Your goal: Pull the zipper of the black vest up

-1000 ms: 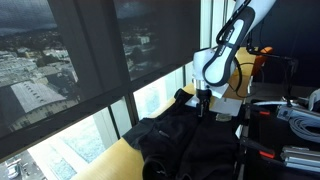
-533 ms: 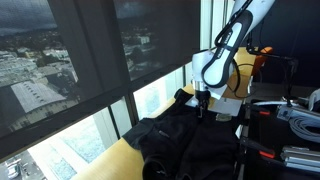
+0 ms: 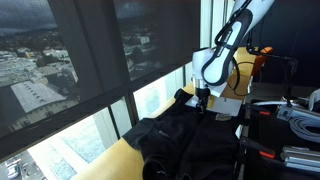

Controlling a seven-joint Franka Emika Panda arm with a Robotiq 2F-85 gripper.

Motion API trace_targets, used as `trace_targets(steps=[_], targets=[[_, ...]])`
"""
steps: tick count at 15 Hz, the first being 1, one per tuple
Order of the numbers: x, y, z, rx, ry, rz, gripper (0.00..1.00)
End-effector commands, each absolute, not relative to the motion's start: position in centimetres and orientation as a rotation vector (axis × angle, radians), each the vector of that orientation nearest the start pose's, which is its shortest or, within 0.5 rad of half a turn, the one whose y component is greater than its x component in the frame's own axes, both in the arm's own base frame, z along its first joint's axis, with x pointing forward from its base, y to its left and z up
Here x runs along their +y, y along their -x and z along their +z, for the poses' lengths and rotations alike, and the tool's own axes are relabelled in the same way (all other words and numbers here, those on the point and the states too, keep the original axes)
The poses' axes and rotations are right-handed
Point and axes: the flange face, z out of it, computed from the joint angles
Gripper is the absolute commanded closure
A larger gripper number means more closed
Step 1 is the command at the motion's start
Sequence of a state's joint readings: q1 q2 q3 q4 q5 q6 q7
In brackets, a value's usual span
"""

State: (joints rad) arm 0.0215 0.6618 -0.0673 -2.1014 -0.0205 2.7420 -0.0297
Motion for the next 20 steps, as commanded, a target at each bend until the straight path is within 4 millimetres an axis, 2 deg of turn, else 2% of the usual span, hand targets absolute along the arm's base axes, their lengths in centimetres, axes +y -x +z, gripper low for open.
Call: trace_targets(steps=[1,15,20], targets=[[-1.7,-56.5,8.8,-0.054,3.208,0.05,0.94],[0.1,-56.4,10.4,-0.217,3.239,0.025,0.93],[2.7,-56.6,10.6,-0.259,3.224,0.015,0.93]])
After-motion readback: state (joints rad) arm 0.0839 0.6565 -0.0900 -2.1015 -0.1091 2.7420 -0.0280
